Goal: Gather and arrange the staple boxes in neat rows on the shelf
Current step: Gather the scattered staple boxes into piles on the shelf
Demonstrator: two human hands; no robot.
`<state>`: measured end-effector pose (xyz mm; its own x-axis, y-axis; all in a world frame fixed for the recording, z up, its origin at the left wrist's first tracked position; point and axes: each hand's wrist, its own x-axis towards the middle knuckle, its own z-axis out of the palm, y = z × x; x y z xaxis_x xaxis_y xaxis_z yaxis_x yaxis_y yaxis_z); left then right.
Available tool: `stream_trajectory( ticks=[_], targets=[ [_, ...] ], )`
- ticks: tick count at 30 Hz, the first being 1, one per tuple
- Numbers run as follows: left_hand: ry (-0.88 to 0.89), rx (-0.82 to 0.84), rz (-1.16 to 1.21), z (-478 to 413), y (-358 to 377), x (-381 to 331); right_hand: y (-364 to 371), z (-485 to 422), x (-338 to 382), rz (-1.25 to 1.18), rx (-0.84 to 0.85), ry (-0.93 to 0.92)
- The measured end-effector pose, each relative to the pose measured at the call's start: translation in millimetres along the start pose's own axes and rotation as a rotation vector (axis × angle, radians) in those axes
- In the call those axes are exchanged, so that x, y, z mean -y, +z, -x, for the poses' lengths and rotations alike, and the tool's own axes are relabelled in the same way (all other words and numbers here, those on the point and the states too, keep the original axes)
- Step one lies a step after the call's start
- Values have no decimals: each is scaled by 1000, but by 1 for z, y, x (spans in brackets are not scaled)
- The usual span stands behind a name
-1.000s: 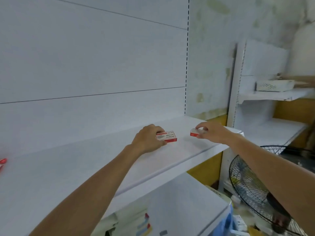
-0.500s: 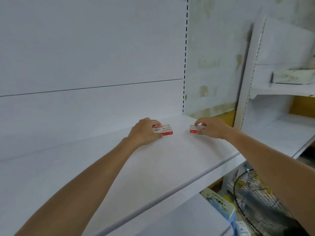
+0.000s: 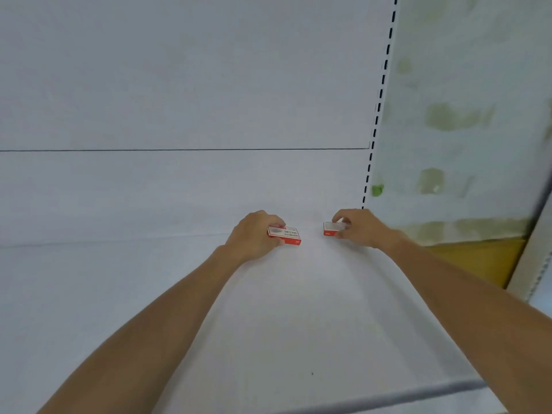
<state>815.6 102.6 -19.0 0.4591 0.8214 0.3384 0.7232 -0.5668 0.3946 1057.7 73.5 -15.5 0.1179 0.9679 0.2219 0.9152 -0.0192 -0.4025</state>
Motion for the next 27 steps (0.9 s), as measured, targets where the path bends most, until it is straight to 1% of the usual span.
stream_trajectory(
  ticks=[4, 9, 12, 15, 18, 20, 22, 27],
  targets=[
    [-28, -110, 77, -16, 20, -9, 14, -16, -9, 47, 11, -58],
    [-54, -73, 162, -28, 37, -18, 10, -28, -14, 49, 60, -102],
    [-60, -29, 20, -35, 40, -17, 15, -31, -13, 55, 47, -96],
    [-79, -40, -130, -36, 39, -20, 18, -29, -13, 83, 32, -79],
    [-81, -48, -188, -27, 33, -22, 15, -25, -7, 106, -9, -76],
    [-75, -38, -186, -16, 22, -18, 11, -23, 6, 79, -85, -122],
    [-85, -60, -175, -3, 4, -7, 8, -23, 28, 32, -126, -195],
    [-190, -134, -231, 58, -59, 33, 23, -24, 118, -82, -100, -354]
  ],
)
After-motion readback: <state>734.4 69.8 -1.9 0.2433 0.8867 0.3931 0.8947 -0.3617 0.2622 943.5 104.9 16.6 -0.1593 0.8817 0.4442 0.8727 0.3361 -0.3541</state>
